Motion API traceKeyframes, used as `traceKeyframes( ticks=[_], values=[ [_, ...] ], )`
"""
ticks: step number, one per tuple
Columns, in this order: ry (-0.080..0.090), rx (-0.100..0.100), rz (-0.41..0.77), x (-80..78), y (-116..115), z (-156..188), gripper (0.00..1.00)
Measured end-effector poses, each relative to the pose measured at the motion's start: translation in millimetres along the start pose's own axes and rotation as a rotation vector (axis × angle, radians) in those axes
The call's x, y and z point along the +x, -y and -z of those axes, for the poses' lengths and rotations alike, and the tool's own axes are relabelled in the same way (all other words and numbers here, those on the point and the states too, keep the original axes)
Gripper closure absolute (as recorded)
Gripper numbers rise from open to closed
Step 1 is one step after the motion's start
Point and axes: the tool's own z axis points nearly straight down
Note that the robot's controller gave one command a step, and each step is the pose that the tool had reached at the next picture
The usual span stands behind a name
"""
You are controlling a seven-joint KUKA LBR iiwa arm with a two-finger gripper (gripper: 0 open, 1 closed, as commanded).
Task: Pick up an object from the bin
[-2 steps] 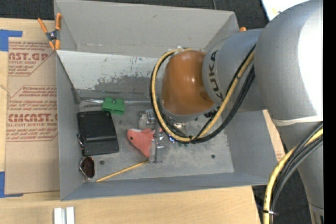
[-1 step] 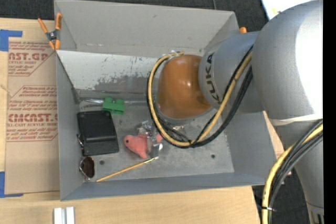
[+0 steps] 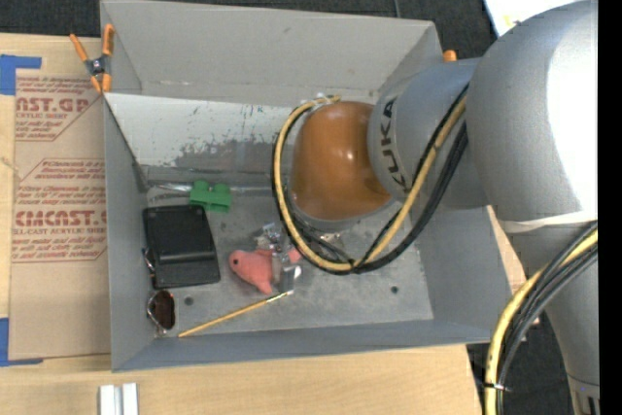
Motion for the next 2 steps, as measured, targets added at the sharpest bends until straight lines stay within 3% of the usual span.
traceKeyframes(
  ticks=[2],
  values=[
    [-0.012, -0.002, -0.042, 4.6, 2.7, 142.0, 1.0]
  ],
)
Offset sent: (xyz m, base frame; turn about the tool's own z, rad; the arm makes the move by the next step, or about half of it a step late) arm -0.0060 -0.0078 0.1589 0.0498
